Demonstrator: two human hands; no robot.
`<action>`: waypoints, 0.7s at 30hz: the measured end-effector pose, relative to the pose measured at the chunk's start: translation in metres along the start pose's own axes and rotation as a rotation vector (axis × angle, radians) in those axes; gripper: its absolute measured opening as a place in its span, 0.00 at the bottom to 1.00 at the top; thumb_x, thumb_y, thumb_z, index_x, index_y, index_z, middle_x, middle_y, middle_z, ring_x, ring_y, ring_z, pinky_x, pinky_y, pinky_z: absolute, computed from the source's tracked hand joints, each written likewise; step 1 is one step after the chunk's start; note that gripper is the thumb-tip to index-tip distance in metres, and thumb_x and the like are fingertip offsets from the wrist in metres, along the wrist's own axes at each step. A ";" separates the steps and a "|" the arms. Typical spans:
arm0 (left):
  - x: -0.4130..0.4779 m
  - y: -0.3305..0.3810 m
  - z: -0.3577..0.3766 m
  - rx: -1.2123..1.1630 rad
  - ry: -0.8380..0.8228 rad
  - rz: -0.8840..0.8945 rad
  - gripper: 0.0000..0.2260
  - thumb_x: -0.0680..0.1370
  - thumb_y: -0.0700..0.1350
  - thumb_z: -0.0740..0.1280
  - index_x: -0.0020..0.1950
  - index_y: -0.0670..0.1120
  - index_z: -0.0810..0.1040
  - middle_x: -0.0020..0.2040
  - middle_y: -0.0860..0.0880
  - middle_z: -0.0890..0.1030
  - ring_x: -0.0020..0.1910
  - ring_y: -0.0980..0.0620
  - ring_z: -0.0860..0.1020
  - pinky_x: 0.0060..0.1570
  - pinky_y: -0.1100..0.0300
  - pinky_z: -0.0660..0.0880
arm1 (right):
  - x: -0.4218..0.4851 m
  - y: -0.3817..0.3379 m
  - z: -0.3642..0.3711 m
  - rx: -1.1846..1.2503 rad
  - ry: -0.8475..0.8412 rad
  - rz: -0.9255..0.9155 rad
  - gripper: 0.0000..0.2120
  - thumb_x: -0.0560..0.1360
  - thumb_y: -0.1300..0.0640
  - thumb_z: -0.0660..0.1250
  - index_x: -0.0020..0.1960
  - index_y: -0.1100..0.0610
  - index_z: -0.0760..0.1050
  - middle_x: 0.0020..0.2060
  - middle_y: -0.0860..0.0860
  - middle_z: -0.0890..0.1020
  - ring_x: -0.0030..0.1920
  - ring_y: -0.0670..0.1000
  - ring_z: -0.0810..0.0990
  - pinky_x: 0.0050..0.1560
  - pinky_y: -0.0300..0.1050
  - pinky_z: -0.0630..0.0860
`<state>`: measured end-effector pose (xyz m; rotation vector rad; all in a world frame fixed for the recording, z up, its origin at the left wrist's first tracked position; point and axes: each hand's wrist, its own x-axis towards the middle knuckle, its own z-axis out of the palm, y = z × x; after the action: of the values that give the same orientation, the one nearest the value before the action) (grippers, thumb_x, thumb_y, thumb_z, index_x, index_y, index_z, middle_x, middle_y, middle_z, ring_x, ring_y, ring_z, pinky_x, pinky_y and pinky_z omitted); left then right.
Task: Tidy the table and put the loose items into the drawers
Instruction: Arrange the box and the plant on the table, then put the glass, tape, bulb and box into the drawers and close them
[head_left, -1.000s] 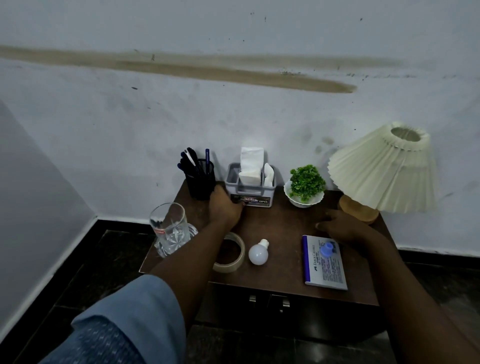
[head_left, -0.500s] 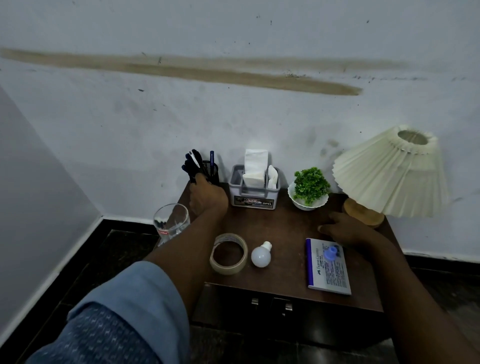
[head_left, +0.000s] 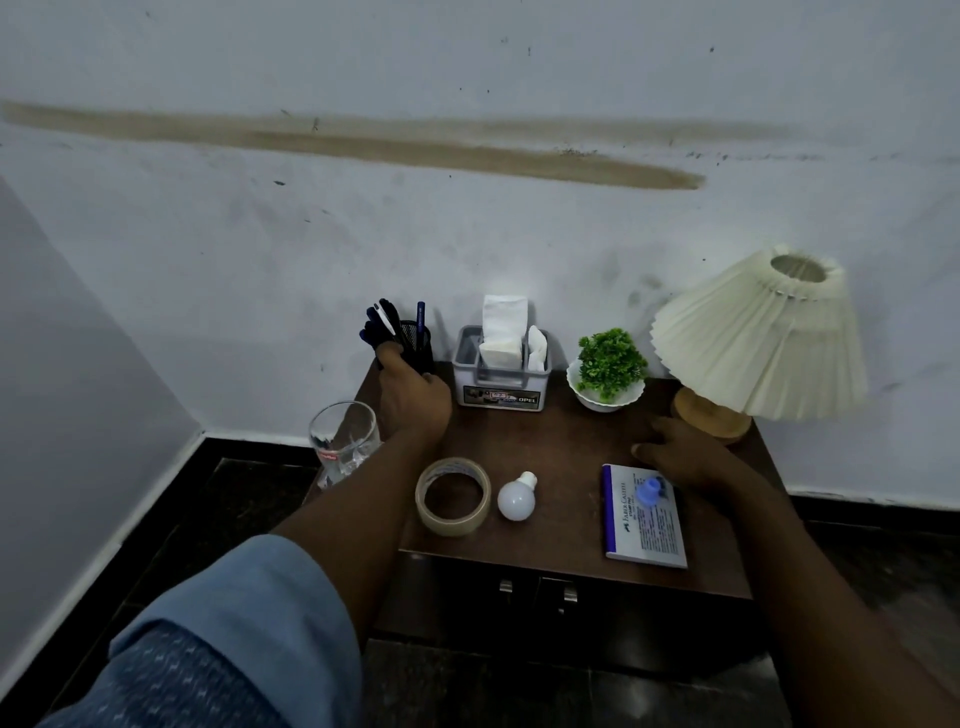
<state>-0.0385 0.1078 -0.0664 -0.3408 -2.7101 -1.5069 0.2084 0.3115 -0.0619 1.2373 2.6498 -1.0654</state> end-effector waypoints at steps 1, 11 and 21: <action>-0.006 0.002 -0.001 -0.019 0.002 -0.006 0.20 0.79 0.38 0.63 0.69 0.44 0.63 0.64 0.37 0.78 0.60 0.34 0.80 0.57 0.44 0.78 | -0.007 0.000 0.001 0.004 0.033 -0.019 0.10 0.79 0.53 0.68 0.50 0.61 0.75 0.45 0.58 0.82 0.43 0.52 0.81 0.49 0.55 0.79; -0.101 0.024 -0.050 0.238 -0.338 0.435 0.01 0.78 0.42 0.62 0.49 0.46 0.71 0.47 0.45 0.78 0.46 0.42 0.78 0.45 0.49 0.76 | -0.118 -0.019 0.013 -0.087 0.113 -0.179 0.26 0.82 0.55 0.65 0.79 0.57 0.66 0.77 0.55 0.69 0.76 0.54 0.67 0.74 0.44 0.62; -0.200 -0.015 -0.113 0.752 -0.594 0.874 0.11 0.78 0.45 0.62 0.58 0.43 0.78 0.57 0.41 0.80 0.55 0.38 0.78 0.53 0.45 0.77 | -0.213 0.030 0.090 0.026 0.053 -0.160 0.22 0.80 0.52 0.67 0.74 0.50 0.73 0.69 0.50 0.78 0.66 0.50 0.77 0.59 0.38 0.72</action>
<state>0.1439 -0.0305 -0.0439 -1.7877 -2.5706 -0.1440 0.3526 0.1290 -0.0847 1.0885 2.8250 -1.1049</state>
